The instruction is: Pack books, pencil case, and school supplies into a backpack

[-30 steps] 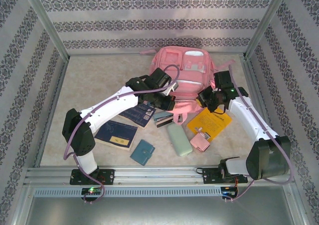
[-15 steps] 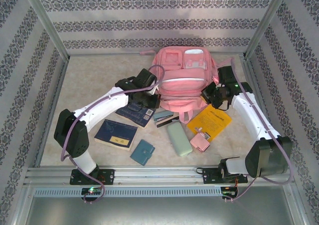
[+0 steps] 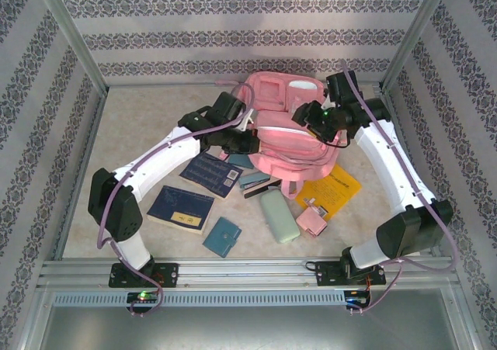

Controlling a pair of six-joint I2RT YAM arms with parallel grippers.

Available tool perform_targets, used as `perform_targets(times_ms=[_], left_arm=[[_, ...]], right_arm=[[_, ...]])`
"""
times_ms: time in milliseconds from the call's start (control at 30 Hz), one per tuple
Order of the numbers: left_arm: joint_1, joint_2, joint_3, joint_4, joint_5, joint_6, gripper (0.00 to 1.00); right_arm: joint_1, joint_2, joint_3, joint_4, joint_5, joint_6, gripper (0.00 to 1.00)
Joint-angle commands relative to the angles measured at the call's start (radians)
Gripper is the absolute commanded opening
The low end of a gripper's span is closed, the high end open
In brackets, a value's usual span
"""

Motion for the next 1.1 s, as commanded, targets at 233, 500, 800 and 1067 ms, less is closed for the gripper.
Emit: perform_targets(times_ms=[233,500,800,1067], left_arm=[[-0.107,0.060,0.152,-0.049,0.033,0.052,0.00],[-0.125,0.067,0.166,-0.061,0.026,0.065,0.00],[-0.138,0.052,0.148,-0.065,0.015,0.076,0.00],[-0.140,0.034,0.121,-0.052,0.007,0.075,0.00]], right_arm=[[-0.012,-0.195,-0.274,0.004,-0.121,0.452,0.53],[-0.007,-0.307,-0.526,0.237,-0.183,0.736,0.52],[-0.010,-0.266,-0.556,0.363,-0.145,0.774,0.52],[-0.004,-0.220,-0.550,0.344,-0.109,0.768,0.52]])
